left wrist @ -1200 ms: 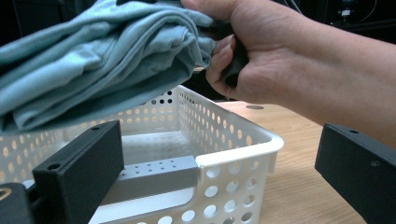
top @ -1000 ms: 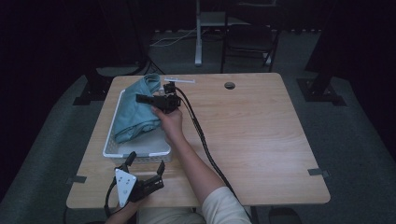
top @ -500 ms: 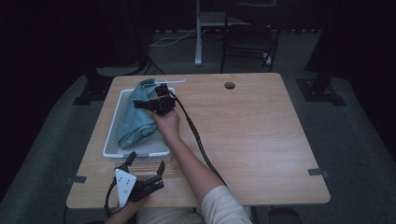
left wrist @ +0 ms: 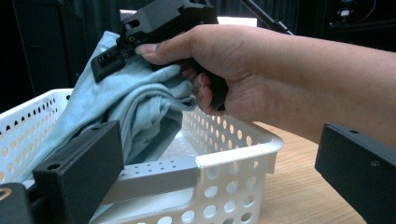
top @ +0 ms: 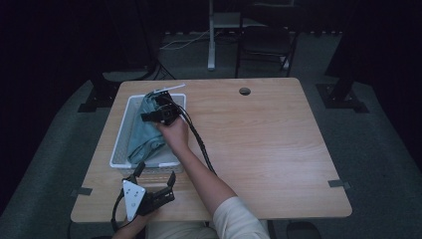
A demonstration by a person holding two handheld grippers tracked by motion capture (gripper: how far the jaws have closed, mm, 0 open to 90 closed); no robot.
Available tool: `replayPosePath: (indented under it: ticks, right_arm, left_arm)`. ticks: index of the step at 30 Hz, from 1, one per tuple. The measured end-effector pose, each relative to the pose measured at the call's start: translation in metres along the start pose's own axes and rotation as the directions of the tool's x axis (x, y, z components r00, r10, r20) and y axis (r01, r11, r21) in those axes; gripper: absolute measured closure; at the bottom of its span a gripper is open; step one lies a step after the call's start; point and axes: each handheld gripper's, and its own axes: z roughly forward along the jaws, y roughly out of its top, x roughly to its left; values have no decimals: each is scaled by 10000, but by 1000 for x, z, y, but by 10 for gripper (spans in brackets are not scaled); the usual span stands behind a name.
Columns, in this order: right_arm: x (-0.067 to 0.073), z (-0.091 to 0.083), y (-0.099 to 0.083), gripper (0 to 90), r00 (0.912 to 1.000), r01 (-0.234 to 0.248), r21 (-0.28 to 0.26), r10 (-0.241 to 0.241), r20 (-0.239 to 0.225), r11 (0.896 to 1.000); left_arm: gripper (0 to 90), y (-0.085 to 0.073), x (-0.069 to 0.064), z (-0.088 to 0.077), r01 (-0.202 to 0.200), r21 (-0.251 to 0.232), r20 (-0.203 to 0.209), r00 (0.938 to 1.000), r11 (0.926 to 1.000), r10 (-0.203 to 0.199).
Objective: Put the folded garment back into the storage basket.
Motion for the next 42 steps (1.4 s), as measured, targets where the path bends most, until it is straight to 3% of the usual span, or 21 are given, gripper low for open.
replayPosePath:
  ticks: [6,15,21,24,28,29,31,33,34,35,36,37,42]
  right_arm:
    - [2,0,0,681,9999,41,351,-46,146,9994]
    - [2,-4,-3,641,9947,564,874,-635,806,9946]
    - [7,-4,-5,600,9738,1374,1624,-1632,1585,9771]
    - [7,-3,-6,538,9693,1466,1938,-1800,1677,9700]
    - [6,-3,-7,470,9735,1374,2038,-1701,1528,9693]
    - [7,-2,-7,446,9689,1490,2189,-1866,1626,9643]
    - [7,-1,-7,422,9683,1476,2297,-1879,1644,9620]
    - [10,2,-8,347,9600,1546,2597,-2071,1884,9532]
    - [10,2,-8,347,9600,1546,2597,-2071,1884,9532]
    - [13,5,-9,300,9458,1709,2962,-2407,2179,9397]
    - [13,5,-9,300,9458,1709,2962,-2407,2179,9397]
    - [17,9,-9,271,9303,1840,3267,-2716,2465,9270]
    - [19,11,-10,264,9196,1895,3489,-2904,2644,9178]
  left_arm:
    - [26,0,0,0,10,3,6,10000,10000,-10]
    - [26,0,0,0,10,-1,65,10000,10000,-10]
    - [26,0,0,0,-4,13,85,10000,10000,4]
    - [26,0,0,0,-7,24,88,10000,10000,7]
    - [25,0,0,0,-11,32,87,10000,10000,10]
    - [26,0,0,0,-11,40,88,10000,10000,10]
    - [26,0,0,0,-12,42,88,10000,10000,11]
    - [26,0,0,0,-10,43,91,10000,10000,9]
    - [26,0,0,0,-11,43,90,10000,10000,11]
    - [26,0,0,0,-9,42,92,10000,10000,8]
    - [26,0,0,0,-10,45,92,10000,10000,10]
    - [25,0,0,0,-10,47,92,10000,10000,10]
    - [26,0,0,0,-10,44,104,9999,10000,10]
